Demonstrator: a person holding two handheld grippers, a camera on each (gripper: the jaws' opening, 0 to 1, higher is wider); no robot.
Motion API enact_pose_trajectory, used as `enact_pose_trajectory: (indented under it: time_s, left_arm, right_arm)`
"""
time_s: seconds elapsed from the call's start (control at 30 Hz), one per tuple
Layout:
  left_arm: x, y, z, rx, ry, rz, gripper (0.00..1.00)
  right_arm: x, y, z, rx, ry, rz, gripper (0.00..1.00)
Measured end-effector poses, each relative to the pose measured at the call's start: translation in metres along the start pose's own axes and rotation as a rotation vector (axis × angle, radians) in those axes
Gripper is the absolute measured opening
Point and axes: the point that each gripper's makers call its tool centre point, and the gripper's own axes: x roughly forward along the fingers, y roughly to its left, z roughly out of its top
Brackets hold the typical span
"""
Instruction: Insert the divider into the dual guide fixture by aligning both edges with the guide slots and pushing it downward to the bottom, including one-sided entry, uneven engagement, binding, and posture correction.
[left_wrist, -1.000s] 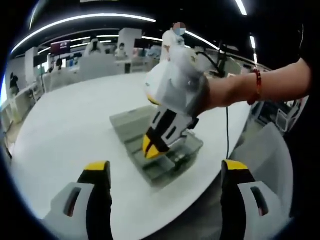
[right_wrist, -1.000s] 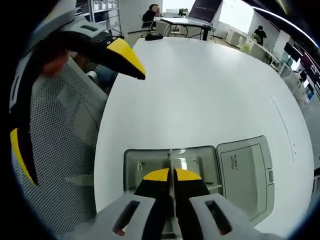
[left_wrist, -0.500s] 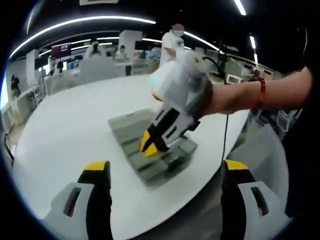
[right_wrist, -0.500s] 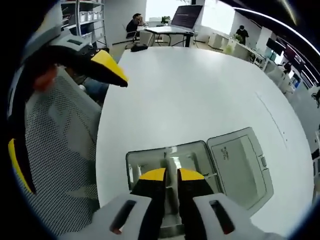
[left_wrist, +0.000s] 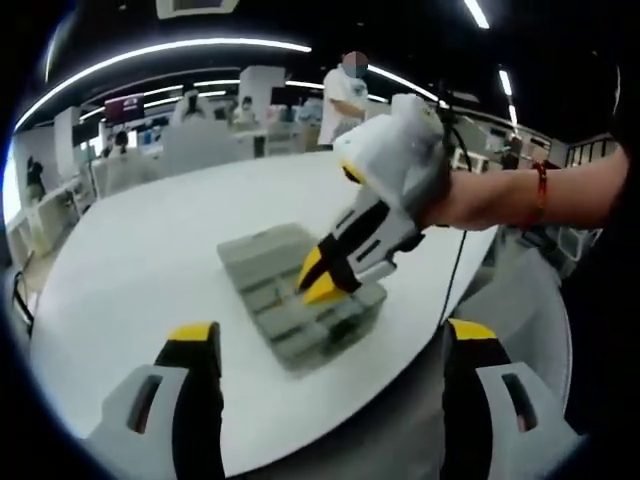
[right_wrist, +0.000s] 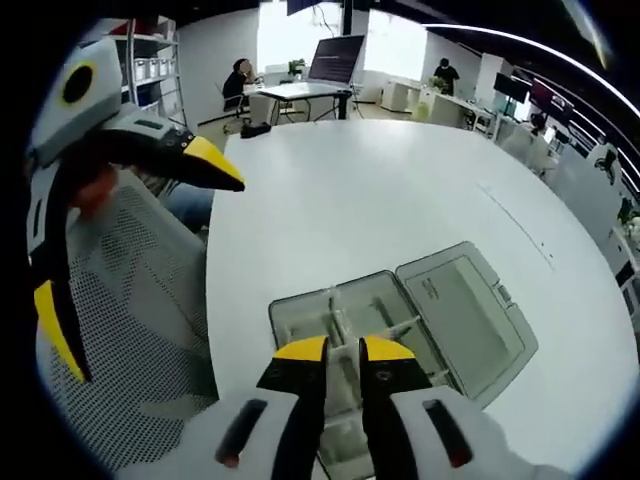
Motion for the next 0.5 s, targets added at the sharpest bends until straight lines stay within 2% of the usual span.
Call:
enact_pose_trajectory:
  time_s: [0.1,0.2,0.5]
  left_arm:
    - [-0.004,-0.004,0.002,-0.006,-0.013,0.007,0.90]
    - [-0.009,-0.006,0.001,-0.005,-0.015,0.018,0.90]
    - [-0.029,-0.003,-0.005,-0.038,-0.033,0.066,0.90]
  right_arm:
    - [0.005,0.000,0.002,-0.023,-0.019,-0.006,0.00]
    - [0.013,-0.003,0.002,-0.048,0.000,-0.020,0.00]
    - [0.033,-0.008,0.006,-0.111,0.067,0.024,0.00]
